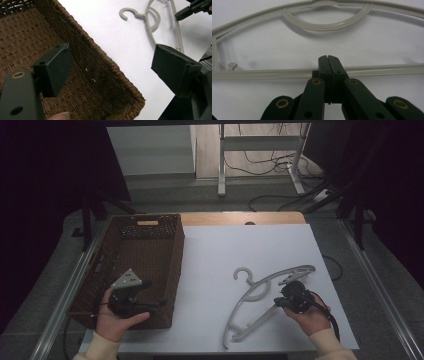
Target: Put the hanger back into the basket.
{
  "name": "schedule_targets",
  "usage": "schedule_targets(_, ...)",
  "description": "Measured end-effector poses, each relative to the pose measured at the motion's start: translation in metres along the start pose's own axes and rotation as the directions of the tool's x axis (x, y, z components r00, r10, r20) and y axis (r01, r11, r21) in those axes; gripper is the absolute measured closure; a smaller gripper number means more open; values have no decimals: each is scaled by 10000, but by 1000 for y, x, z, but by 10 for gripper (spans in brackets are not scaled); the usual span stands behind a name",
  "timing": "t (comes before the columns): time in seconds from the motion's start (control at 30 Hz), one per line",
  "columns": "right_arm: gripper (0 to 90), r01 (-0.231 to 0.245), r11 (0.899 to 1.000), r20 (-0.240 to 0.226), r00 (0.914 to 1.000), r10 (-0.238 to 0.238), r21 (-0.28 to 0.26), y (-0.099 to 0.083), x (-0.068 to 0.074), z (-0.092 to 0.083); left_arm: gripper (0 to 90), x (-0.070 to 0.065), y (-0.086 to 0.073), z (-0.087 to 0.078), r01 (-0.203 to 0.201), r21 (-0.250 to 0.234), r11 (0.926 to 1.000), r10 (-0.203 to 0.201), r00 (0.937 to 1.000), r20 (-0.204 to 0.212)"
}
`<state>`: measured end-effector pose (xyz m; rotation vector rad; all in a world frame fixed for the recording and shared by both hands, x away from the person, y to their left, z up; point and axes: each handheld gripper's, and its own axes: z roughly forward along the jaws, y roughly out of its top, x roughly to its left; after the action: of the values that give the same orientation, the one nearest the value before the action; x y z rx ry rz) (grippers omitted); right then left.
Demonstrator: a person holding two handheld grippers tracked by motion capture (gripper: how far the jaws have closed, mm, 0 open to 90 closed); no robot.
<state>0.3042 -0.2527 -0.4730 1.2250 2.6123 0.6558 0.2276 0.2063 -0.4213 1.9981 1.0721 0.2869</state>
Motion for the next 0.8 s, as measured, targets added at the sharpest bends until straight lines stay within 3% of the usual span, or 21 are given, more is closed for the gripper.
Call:
schedule_targets(0.47, 899, -11, 9996, -53, 10000, 12, 297, -2, -3, 7, 168, -6, 2, 2, -115, 11, 9999, 115, 9999, 37)
schedule_targets(0.73, 899, -95, 9994, -47, 9999, 97, 347, -4, -4, 9, 169, -24, 11, 18, -307, 363, 9989, 297, 9992, 283)
schedule_targets(0.8, 899, -91, 9994, -50, 9999, 93, 348, -4, -4, 9, 169, -32, 16, 25, -509, 499, 9975, 491, 9981, 370)
